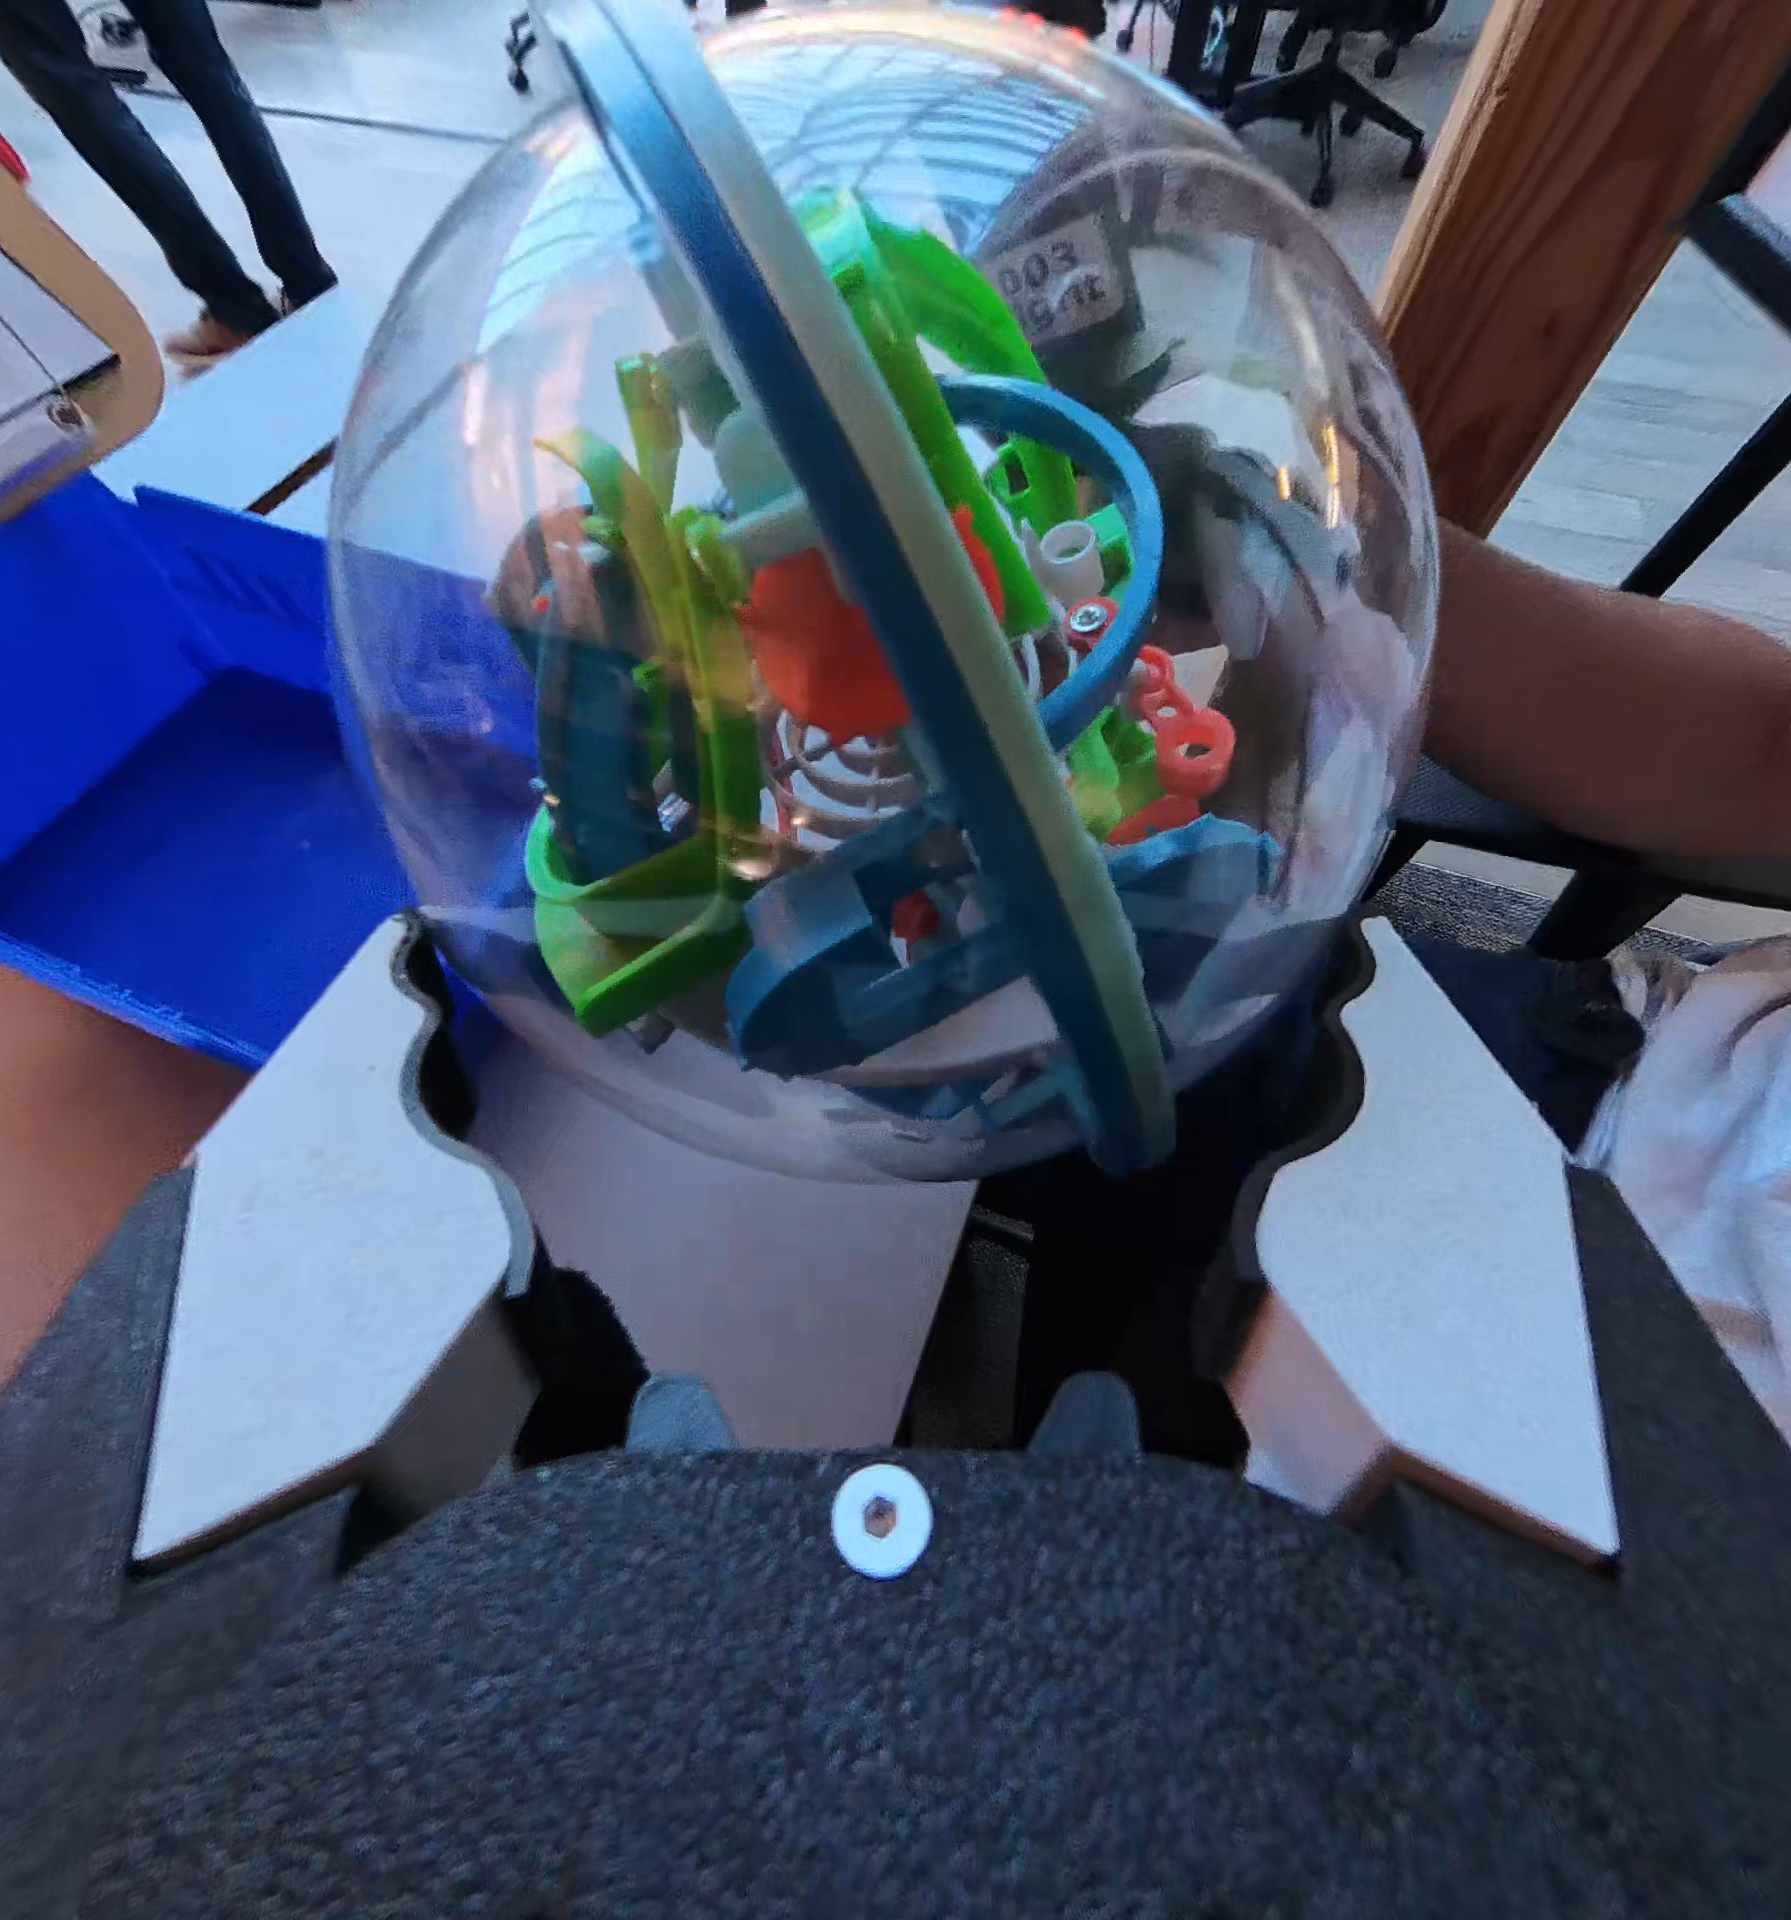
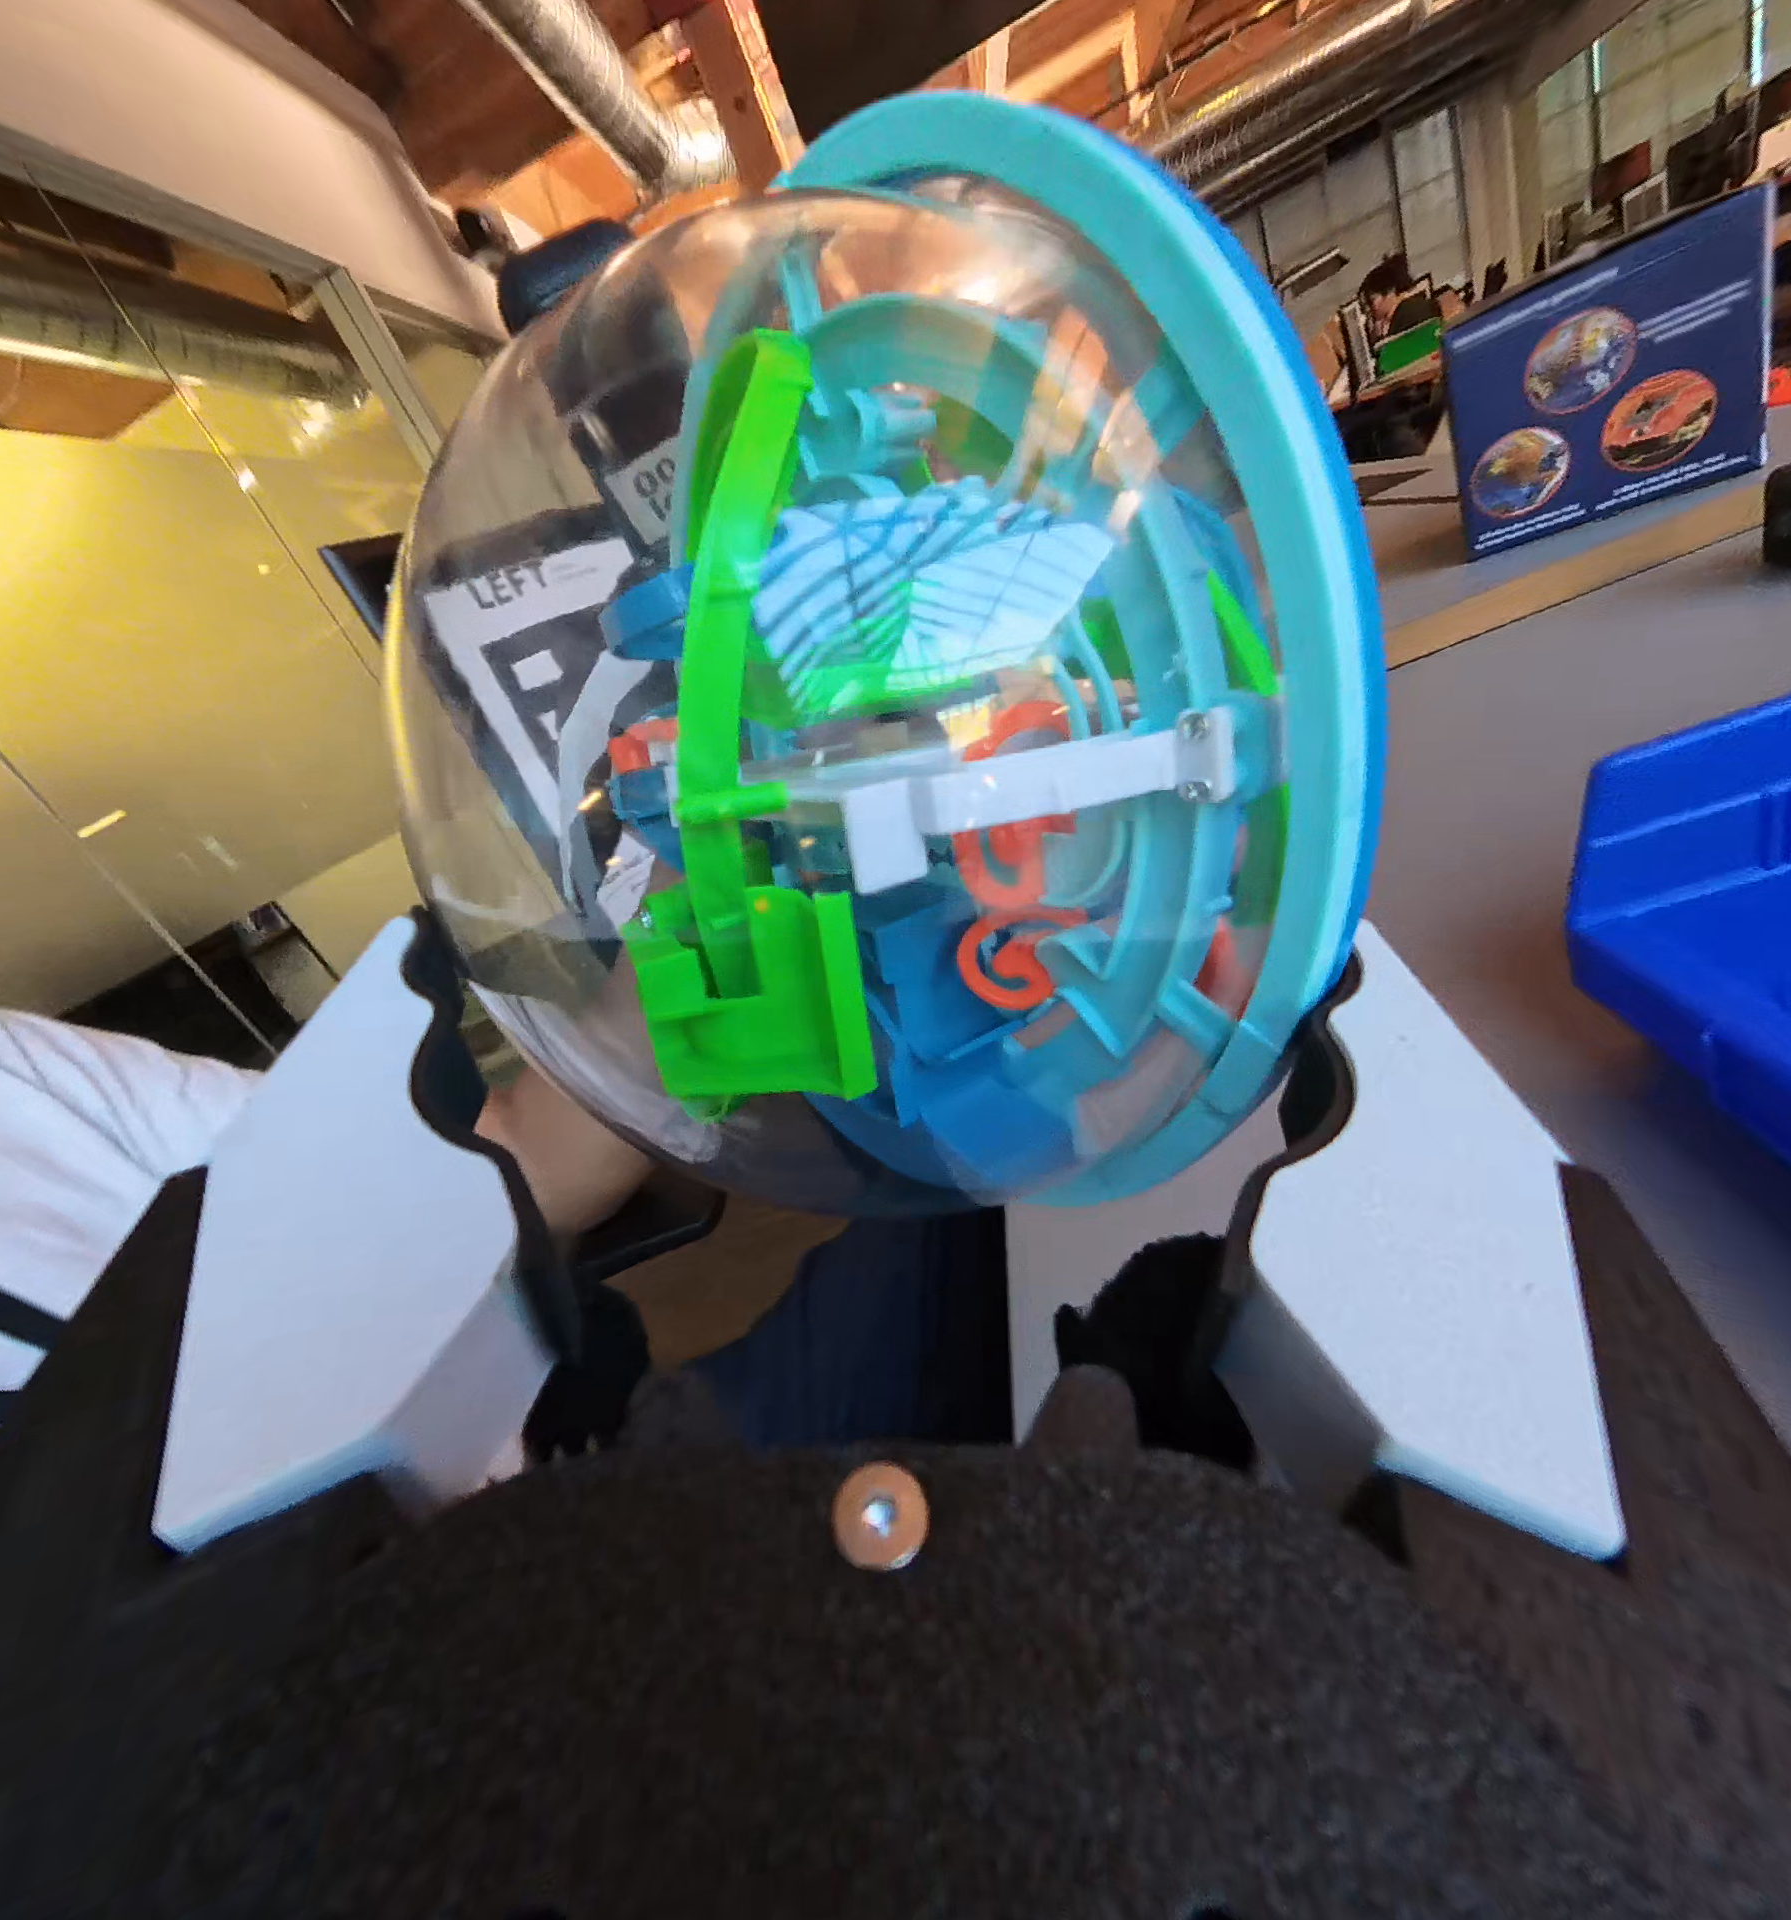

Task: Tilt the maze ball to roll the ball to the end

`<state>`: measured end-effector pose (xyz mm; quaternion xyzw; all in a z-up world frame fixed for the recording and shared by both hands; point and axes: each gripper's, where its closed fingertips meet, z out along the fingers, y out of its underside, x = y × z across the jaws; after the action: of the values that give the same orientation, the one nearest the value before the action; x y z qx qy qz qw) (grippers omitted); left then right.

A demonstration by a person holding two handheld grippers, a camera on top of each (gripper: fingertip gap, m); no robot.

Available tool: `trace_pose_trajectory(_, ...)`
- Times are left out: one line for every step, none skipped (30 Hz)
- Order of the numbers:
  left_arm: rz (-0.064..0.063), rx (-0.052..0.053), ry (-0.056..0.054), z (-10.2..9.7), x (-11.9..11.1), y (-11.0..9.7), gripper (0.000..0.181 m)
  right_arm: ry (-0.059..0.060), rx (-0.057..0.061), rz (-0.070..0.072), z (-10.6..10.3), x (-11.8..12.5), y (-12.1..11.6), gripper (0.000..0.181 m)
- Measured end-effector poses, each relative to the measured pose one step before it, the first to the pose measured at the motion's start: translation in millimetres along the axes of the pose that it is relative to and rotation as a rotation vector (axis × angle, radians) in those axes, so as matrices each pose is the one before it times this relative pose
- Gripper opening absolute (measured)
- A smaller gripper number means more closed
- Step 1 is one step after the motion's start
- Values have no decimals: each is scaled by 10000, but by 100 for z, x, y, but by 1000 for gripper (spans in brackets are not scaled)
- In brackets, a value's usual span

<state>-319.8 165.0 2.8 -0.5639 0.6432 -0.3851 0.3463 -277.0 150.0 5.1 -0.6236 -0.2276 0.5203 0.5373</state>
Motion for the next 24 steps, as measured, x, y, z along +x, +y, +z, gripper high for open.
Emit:
trace_pose_trajectory(-92,-115,24,457,-520,642,157,43,156,86,-54,819,344,154)
trace_pose_trajectory(-89,-149,50,469,-510,761,157,72,-1,97,-67,805,527,154)
trace_pose_trajectory(-74,-168,54,474,-483,789,157,82,-140,126,-66,789,688,154)
trace_pose_trajectory(-23,-170,23,477,-460,770,156,126,-184,72,-116,806,721,153)
trace_pose_trajectory(36,-165,4,488,-419,743,156,126,-153,1,-101,775,668,154)
trace_pose_trajectory(63,-145,12,524,-339,688,156,88,-99,-22,-86,656,608,154)
trace_pose_trajectory(65,-125,9,532,-290,639,155,106,-88,-62,-138,603,550,154)
trace_pose_trajectory(62,-120,-5,555,-238,593,155,113,-96,-59,-176,546,482,154)
trace_pose_trajectory(80,-123,-45,550,-201,608,154,131,-116,-94,-206,505,478,154)
trace_pose_trajectory(99,-102,-103,532,-160,608,153,171,-170,-126,-213,503,527,154)
trace_pose_trajectory(76,-78,-143,527,-121,622,151,172,-166,-113,-211,480,487,154)
trace_pose_trajectory(60,-101,-165,515,-52,705,148,174,-171,-161,-151,434,508,154)
trace_pose_trajectory(50,-82,-156,503,51,738,147,127,-179,-208,-67,302,534,154)
trace_pose_trajectory(-22,23,-102,436,140,620,146,74,-198,31,-42,167,330,154)
trace_pose_trajectory(-93,236,-50,256,163,309,146,28,-138,-21,-11,25,195,154)
trace_pose_trajectory(-55,365,-52,38,100,41,145,33,145,-99,-9,-89,-187,154)
trace_pose_trajectory(-7,206,-83,6,41,87,145,47,55,-142,47,-58,-80,154)
trace_pose_trajectory(-4,58,-141,-48,-36,80,144,70,86,-107,23,50,-137,154)
trace_pose_trajectory(26,19,-216,-89,-104,16,142,121,90,-56,-49,176,-168,154)
trace_pose_trajectory(28,67,-239,-135,-112,-80,138,170,87,-35,-243,246,-261,151)
trace_pose_trajectory(-4,136,-201,-180,-94,-167,134,290,184,50,-646,383,-663,148)
trace_pose_trajectory(-22,188,-175,-191,-92,-236,131,325,116,373,-994,390,-833,145)
trace_pose_trajectory(-23,193,-149,-133,-39,-271,128,453,-89,486,-1158,450,-738,142)
trace_pose_trajectory(-5,131,-126,-68,50,-257,125,717,-225,375,-1094,484,-611,138)
